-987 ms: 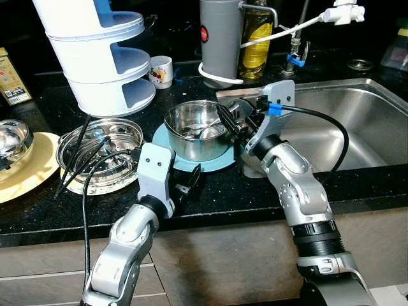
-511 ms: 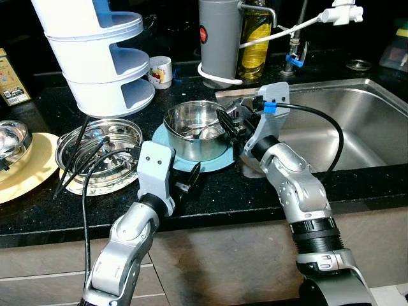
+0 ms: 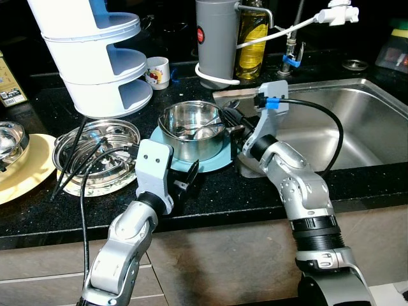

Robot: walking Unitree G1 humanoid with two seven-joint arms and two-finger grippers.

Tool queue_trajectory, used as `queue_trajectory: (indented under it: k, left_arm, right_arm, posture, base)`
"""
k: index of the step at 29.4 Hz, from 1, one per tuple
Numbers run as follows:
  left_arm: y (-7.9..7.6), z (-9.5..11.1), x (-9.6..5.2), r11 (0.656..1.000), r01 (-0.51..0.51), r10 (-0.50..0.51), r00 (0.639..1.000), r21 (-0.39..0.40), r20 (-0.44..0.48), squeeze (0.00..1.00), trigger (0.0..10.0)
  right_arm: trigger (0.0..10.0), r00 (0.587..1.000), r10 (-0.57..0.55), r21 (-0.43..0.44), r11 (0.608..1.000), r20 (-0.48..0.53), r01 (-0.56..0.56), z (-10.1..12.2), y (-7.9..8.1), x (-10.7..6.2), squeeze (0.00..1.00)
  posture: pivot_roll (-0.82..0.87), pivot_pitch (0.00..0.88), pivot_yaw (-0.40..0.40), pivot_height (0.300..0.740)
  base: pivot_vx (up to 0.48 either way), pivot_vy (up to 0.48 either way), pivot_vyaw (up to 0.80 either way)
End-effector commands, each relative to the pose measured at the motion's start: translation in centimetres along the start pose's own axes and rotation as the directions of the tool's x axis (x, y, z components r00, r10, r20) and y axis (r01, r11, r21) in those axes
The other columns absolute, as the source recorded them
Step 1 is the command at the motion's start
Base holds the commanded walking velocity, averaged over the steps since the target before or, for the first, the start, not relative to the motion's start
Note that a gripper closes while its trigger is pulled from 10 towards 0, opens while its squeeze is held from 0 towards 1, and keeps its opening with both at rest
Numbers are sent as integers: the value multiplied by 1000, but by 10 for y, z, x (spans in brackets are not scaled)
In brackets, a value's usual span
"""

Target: Kitchen organization

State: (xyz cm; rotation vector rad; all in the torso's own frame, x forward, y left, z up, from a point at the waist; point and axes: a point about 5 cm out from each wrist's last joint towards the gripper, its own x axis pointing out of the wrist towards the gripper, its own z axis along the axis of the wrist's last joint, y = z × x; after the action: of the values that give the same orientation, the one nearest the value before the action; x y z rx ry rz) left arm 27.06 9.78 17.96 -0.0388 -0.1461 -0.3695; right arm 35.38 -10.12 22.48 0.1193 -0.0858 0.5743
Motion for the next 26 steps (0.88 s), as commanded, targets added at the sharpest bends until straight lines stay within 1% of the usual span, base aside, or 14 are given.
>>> queue_trajectory:
  k: [1,8,9,10,14,17,19,21,22,24,26]
  left_arm:
    - [2,1,1,1000,-9,9,1000,1,10,0,10000]
    - [2,1,2,1000,-11,11,1000,-1,11,0,10000]
    - [2,1,2,1000,-11,11,1000,-2,11,0,10000]
    - [2,1,2,1000,-10,10,1000,-2,11,0,10000]
    - [2,1,3,1000,-6,6,1000,-1,12,0,10000]
    - [2,2,3,1000,-3,3,1000,3,16,0,10000]
    - [3,2,4,1000,-3,3,1000,4,16,0,10000]
    - [5,3,4,1000,-8,8,1000,8,18,0,10000]
    - [5,3,4,1000,-8,8,1000,8,18,0,10000]
    - [7,3,5,1000,-13,12,1000,13,21,0,10000]
    - [7,4,5,1000,-13,12,1000,15,22,0,10000]
  right_arm:
    - [0,1000,17,9,1000,4,-17,1,3,-1,0]
    - [0,997,47,16,999,54,-48,9,5,-2,0]
    - [4196,997,48,9,999,61,-49,11,4,-2,0]
    - [10000,997,30,-4,1000,78,-30,15,1,-2,1000]
    - [10000,995,0,-20,1000,102,2,22,-7,-3,1000]
    - [10000,994,-27,-10,1000,105,28,25,-16,-5,1000]
    - [10000,994,-33,-7,999,106,34,24,-18,-6,1000]
    - [10000,994,-66,3,998,86,66,17,-24,-8,1000]
    - [10000,994,-66,3,998,86,66,17,-24,-8,1000]
    - [10000,996,-82,6,997,37,81,6,-27,-11,1000]
    - [10000,998,-63,4,998,-23,63,-4,-25,-12,1000]
  posture:
    - [-24,0,34,740]
    - [-23,0,33,740]
    - [-23,0,33,740]
    - [-23,0,31,740]
    - [-24,0,30,740]
    - [-24,0,30,740]
    - [-24,0,30,740]
    - [-20,0,27,740]
    - [-20,0,27,740]
    - [-19,0,26,740]
    - [-19,0,26,740]
  base:
    - [0,0,0]
    - [0,0,0]
    - [0,0,0]
    - [0,0,0]
    - [0,0,0]
    - [0,0,0]
    - [0,0,0]
    - [0,0,0]
    - [0,0,0]
    - [0,0,0]
    - [0,0,0]
